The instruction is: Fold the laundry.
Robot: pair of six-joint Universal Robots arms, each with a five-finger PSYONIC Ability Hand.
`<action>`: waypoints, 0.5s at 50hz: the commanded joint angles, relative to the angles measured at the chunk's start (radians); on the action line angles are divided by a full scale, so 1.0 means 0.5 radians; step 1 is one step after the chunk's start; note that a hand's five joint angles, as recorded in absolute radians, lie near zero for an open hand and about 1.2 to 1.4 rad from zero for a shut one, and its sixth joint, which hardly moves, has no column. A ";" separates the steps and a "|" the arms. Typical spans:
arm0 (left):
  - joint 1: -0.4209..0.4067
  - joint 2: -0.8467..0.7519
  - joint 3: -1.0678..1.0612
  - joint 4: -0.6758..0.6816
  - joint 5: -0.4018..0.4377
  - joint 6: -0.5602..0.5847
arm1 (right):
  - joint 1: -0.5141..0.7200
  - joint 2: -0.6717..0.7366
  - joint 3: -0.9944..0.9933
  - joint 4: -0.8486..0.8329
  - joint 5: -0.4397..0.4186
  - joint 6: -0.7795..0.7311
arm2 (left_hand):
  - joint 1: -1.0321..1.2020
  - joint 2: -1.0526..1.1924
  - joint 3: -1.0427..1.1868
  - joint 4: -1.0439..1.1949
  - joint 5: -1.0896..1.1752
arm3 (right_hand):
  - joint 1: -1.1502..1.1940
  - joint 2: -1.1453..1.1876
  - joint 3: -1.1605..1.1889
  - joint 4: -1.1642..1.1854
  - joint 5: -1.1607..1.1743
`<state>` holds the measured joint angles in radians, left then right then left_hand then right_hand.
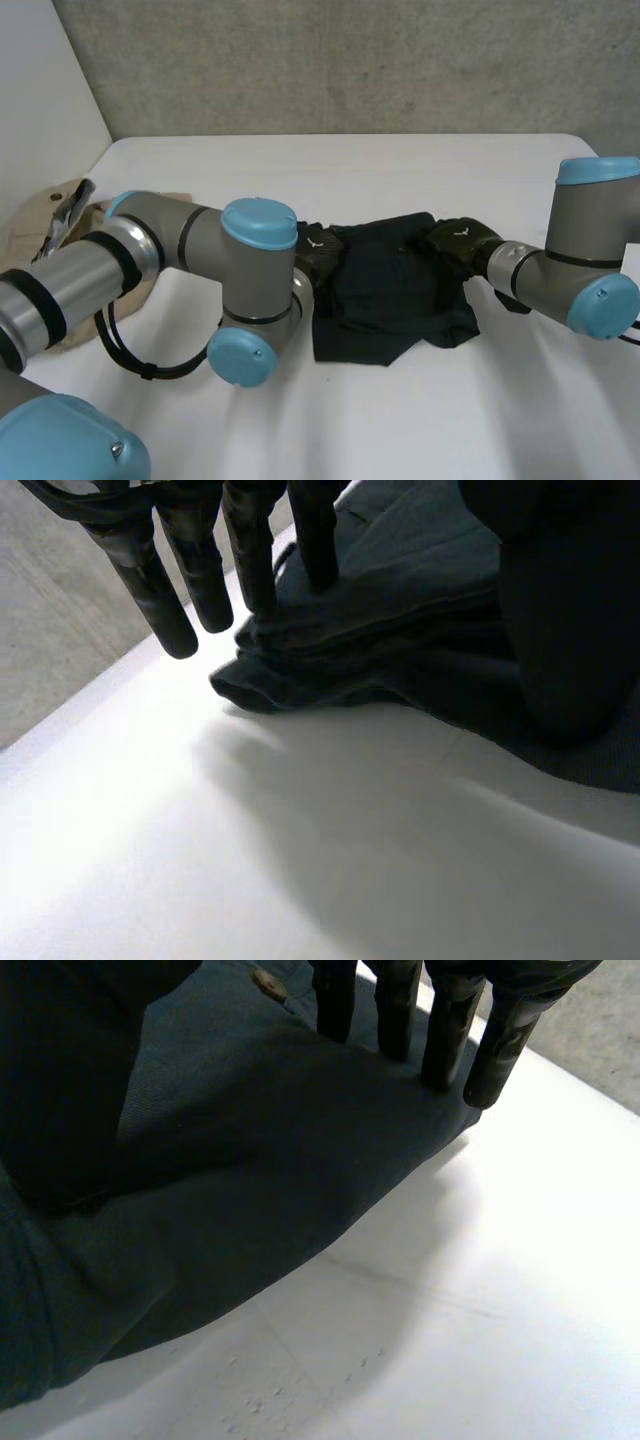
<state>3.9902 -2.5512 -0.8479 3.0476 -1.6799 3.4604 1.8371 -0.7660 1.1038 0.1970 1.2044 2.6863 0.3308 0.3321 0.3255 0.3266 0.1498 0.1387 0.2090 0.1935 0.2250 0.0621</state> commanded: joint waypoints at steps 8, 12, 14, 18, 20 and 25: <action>-0.001 0.810 -0.479 0.406 0.016 -0.030 | -0.045 -0.609 0.299 -0.244 0.055 0.481 | -0.023 -0.026 -0.012 -0.015 -0.010 | 0.072 -0.069 -0.038 -0.101 -0.124; 0.027 0.997 -0.642 0.400 0.016 -0.079 | -0.149 -0.759 0.443 -0.247 0.180 0.650 | -0.076 -0.078 -0.065 -0.068 -0.063 | 0.072 -0.069 -0.038 -0.101 -0.124; 0.051 1.071 -0.734 0.403 0.022 -0.131 | -0.177 -0.815 0.498 -0.238 0.233 0.693 | -0.076 -0.079 -0.065 -0.068 -0.063 | 0.072 -0.069 -0.038 -0.101 -0.124; 0.110 1.267 -0.994 0.400 0.119 -0.361 | -0.210 -0.889 0.661 -0.210 0.328 0.705 | -0.099 -0.102 -0.089 -0.091 -0.087 | 0.072 -0.069 -0.038 -0.101 -0.124; 0.128 1.322 -1.083 0.400 0.193 -0.444 | -0.217 -0.889 0.753 -0.195 0.343 0.708 | -0.099 -0.102 -0.089 -0.091 -0.087 | 0.072 -0.069 -0.038 -0.101 -0.124; 0.232 1.491 -1.347 0.406 0.396 -0.671 | -0.214 -0.889 0.918 -0.158 0.328 0.723 | -0.146 -0.149 -0.136 -0.138 -0.133 | 0.072 -0.069 -0.038 -0.101 -0.124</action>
<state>4.0552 -1.8922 -1.3815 3.2500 -1.5880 3.2499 1.7306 -1.2131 1.4729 0.0961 1.3695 3.0494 0.2934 0.2824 0.2784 0.2800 0.0948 0.1385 0.2090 0.1935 0.2250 0.0591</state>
